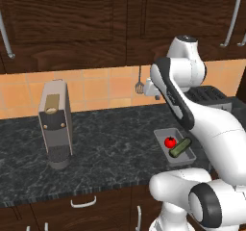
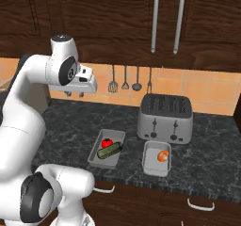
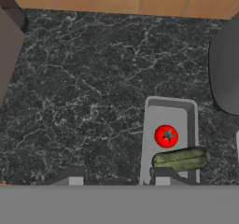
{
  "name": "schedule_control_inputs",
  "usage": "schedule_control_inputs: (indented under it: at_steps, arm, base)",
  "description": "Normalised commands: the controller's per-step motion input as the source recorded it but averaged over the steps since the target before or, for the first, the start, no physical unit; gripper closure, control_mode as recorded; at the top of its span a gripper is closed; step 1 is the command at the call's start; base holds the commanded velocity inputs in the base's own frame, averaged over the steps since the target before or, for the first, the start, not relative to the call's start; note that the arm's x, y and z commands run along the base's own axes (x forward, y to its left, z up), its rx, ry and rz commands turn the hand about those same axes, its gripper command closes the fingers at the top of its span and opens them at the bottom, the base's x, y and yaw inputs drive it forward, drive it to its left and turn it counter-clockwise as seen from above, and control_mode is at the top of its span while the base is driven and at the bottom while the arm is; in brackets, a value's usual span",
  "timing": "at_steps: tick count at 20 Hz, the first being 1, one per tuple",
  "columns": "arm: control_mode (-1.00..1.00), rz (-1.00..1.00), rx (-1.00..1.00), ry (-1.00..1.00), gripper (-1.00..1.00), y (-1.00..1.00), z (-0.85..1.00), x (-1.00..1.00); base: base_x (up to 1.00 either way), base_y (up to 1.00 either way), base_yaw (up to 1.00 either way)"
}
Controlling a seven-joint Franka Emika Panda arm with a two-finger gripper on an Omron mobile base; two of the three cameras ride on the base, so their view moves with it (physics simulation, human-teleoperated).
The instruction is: Take the meat container that has the shrimp and place it on the second highest rack of the freezer. Then take the vegetable container that has the cucumber and tomato and place it on the highest rack of the freezer.
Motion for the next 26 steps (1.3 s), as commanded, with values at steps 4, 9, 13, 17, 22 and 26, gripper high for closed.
schedule_control_inputs:
  at_steps: [4,9,13,17,22,26]
  arm:
    - [-1.0,0.0,0.01,0.01,-1.0,-0.24,0.0,-0.11]
    - [-1.0,-0.07,0.04,0.0,-1.0,-0.68,0.0,-0.56]
    - [-1.0,-0.21,0.07,0.0,-1.0,-0.97,-0.14,-0.77]
    - [-1.0,-0.45,0.04,0.02,-1.0,-0.96,-0.39,-0.91]
    - [-1.0,-0.53,0.17,0.21,-1.0,-0.75,-0.54,-0.5]
    - [-1.0,-0.56,0.16,0.23,-1.0,-0.58,-0.52,-0.03]
  base:
    - [0.0,0.0,0.0]
    - [0.0,0.0,0.0]
    - [0.0,0.0,0.0]
    - [0.0,0.0,0.0]
    - [0.0,0.0,0.0]
    - [0.0,0.0,0.0]
